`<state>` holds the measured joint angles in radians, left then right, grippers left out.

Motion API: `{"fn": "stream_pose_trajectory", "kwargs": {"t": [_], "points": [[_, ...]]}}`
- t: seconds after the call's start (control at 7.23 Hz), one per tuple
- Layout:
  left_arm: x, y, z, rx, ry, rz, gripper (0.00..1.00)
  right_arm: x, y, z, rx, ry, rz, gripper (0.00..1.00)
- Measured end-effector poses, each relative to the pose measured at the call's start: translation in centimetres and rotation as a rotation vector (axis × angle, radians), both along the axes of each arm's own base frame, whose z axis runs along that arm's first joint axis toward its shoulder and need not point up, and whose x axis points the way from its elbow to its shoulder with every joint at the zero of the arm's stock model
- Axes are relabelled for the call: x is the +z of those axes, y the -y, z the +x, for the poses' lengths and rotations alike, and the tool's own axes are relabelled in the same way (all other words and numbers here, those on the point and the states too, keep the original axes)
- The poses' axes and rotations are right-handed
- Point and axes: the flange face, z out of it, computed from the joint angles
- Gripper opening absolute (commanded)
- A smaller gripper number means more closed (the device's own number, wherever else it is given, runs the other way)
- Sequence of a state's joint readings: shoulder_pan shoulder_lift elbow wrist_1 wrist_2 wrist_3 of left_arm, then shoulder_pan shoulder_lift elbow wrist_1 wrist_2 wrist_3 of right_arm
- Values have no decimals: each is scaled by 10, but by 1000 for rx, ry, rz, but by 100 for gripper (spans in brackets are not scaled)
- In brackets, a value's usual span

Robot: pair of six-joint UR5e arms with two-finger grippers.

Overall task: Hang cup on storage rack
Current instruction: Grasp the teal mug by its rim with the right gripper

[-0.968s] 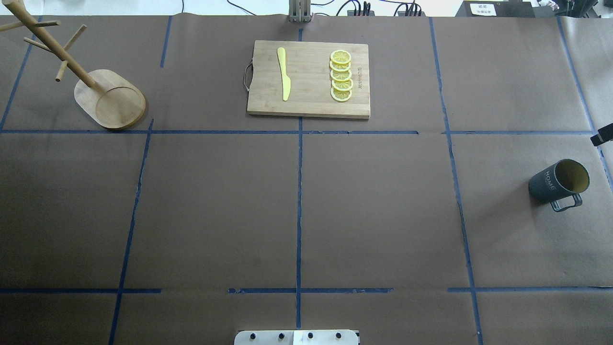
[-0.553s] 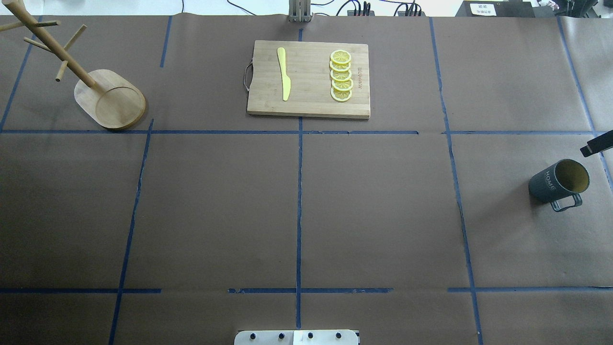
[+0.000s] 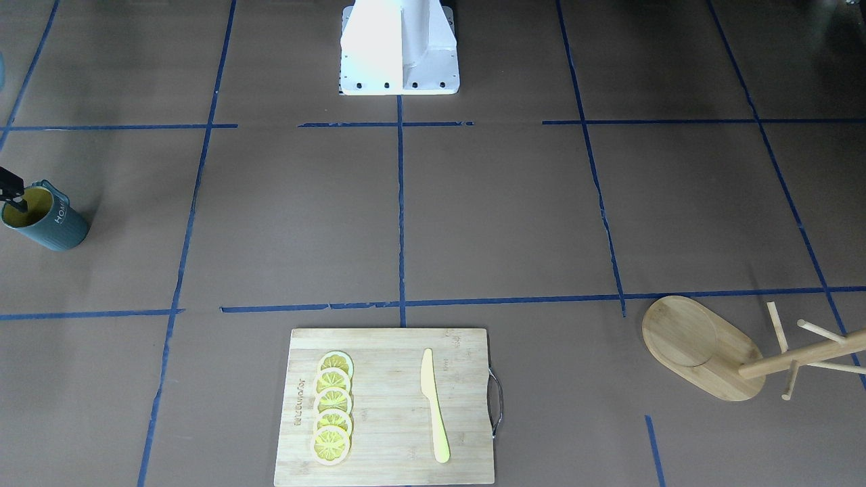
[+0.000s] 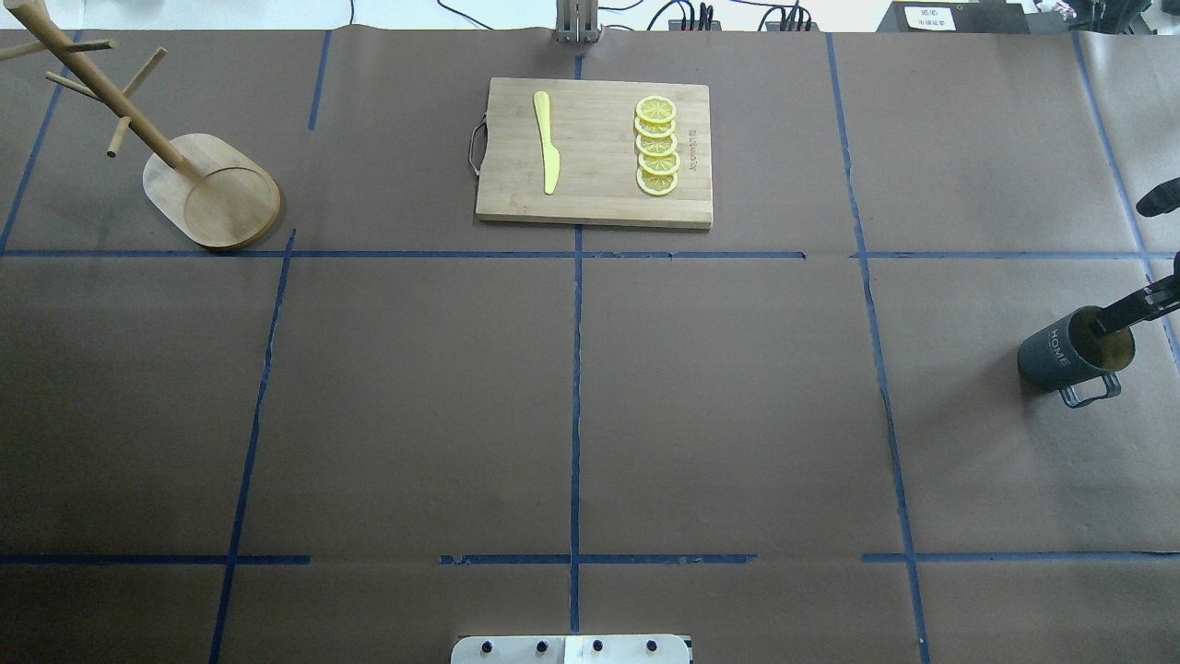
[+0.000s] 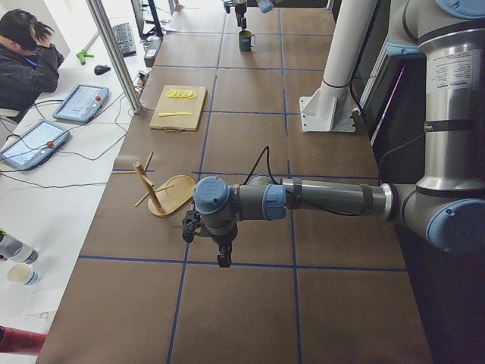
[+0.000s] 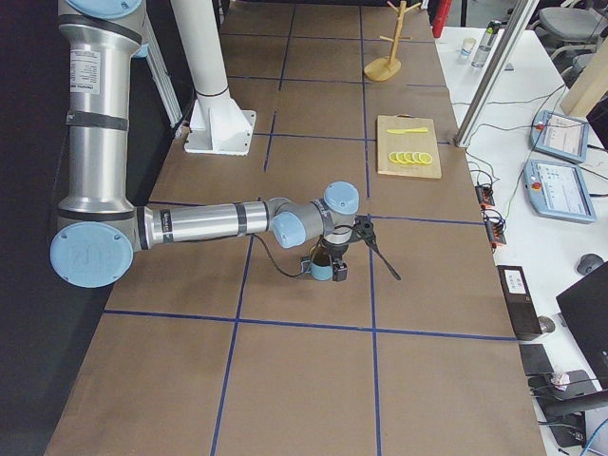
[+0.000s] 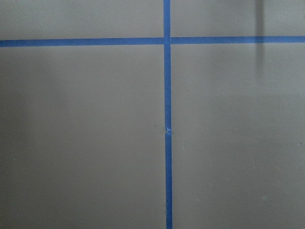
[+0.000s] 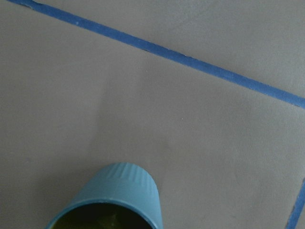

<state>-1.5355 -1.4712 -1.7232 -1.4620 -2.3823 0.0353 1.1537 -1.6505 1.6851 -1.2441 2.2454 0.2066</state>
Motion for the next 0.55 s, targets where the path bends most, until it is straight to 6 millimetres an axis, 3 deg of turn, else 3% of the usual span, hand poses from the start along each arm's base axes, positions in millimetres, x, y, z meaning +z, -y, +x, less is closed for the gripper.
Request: {"fn": "stream_pose_trajectory", "kwargs": {"t": [0.14,0.41,0.55], "points": [[0,0,0,0,0,0,100,13,0,-5,12,12,5,81],[0,-1,0,0,0,-1,100,16,-3,-20,36,41,7,12],[0,-1,0,0,0,-2,100,16,-3,-24,37,45,10,3]]}}
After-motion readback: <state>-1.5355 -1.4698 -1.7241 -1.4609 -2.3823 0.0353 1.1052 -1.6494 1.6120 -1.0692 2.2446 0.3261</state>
